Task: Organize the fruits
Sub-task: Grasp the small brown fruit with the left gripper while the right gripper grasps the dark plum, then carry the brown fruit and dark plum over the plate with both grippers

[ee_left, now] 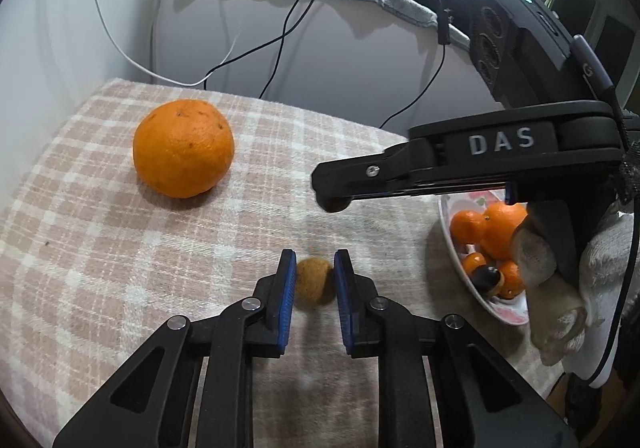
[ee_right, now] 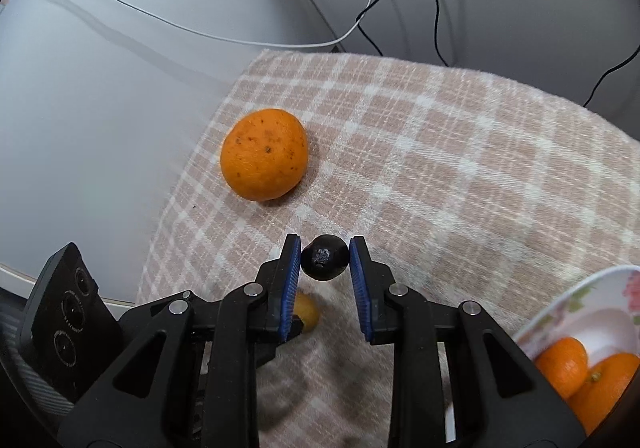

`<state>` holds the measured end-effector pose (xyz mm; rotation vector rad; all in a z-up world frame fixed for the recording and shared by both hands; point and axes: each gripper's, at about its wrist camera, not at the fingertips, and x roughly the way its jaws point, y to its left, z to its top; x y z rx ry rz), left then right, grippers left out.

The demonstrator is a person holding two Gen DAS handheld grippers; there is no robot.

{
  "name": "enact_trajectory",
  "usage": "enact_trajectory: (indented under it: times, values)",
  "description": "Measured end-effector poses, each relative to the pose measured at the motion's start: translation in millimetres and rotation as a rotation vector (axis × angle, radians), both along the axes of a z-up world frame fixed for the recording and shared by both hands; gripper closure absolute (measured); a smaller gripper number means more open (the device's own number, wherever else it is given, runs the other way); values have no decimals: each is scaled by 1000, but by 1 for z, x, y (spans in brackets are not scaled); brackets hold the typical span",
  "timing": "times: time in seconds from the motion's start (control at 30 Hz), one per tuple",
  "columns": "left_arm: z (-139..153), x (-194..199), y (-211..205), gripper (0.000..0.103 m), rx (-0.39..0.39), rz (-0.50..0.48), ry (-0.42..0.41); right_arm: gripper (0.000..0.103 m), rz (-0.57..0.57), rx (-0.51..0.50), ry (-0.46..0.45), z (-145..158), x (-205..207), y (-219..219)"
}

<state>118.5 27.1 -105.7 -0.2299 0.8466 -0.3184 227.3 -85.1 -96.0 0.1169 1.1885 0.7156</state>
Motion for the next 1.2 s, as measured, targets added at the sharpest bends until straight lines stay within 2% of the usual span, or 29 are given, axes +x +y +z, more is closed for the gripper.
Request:
enact_trajectory:
  times: [0.2, 0.27, 0.33, 0.4, 0.6, 0.73, 0.83, 0.93, 1.03, 1.2]
  values:
    - [-4, -1, -8, 94, 38, -7, -1, 77, -11, 16, -34, 14, -11, -20]
    - [-3, -4, -10, 92, 47, -7, -8, 77, -12, 19, -42, 18, -17, -27]
    - [-2, -7, -14, 66, 76, -14, -13, 77, -13, 18, -52, 20, -21, -32]
    - [-3, -8, -18, 61, 119, -7, -14, 77, -10, 20, -56, 23, -24, -37]
    - [-12, -6, -20, 61, 180, 13, 0, 77, -11, 22, -77, 30, -32, -48]
    - [-21, -6, -15, 61, 197, 29, 39, 77, -19, 19, -100, 37, -35, -57]
    - [-21, -9, -13, 66, 192, 35, 37, 77, -28, 18, -108, 40, -37, -63]
    - [-21, -10, -12, 78, 185, 31, 35, 77, -36, 9, -120, 42, -37, -69]
    - [-18, -13, -14, 78, 190, 28, 27, 77, -45, 9, -125, 44, -38, -77]
    - [-11, -15, -16, 78, 150, 26, 15, 77, -64, -2, -151, 49, -39, -91]
